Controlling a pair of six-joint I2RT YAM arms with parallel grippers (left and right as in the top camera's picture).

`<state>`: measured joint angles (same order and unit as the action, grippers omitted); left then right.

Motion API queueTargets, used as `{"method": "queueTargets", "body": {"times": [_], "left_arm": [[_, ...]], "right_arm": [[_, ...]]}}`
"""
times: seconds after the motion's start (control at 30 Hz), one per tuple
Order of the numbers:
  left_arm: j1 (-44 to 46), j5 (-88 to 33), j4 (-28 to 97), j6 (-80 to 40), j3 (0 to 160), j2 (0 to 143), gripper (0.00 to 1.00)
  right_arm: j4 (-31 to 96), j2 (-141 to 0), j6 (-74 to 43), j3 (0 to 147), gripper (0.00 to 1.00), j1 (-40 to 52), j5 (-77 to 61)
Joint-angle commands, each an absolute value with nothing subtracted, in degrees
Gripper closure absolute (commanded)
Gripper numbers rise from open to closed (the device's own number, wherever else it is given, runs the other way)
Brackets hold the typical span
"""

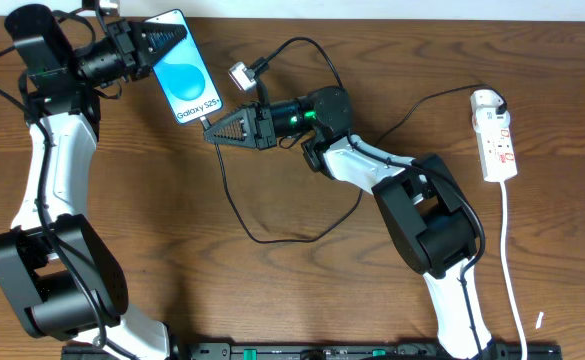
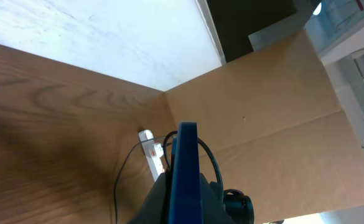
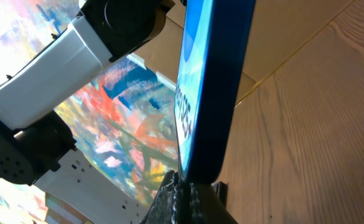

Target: Plug charger to phone and switch on socket

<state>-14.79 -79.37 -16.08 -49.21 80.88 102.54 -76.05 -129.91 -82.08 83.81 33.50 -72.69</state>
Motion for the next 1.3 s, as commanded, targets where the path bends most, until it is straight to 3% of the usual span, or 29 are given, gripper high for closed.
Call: {"method": "queueTargets", "body": {"times": [0.0,1.27], "left_arm": [[-14.76,-81.91,-16.38,-48.51,80.84,102.56,0.93],[-13.15,-81.89,-16.38,-48.49,80.84,102.56,0.93]], "right_arm": [[-76.31,-129.64,-82.24,84.01,0.99,32.23,-70.87],[-76.31,-129.64,-80.88,84.01,0.99,32.67,-61.34]]}}
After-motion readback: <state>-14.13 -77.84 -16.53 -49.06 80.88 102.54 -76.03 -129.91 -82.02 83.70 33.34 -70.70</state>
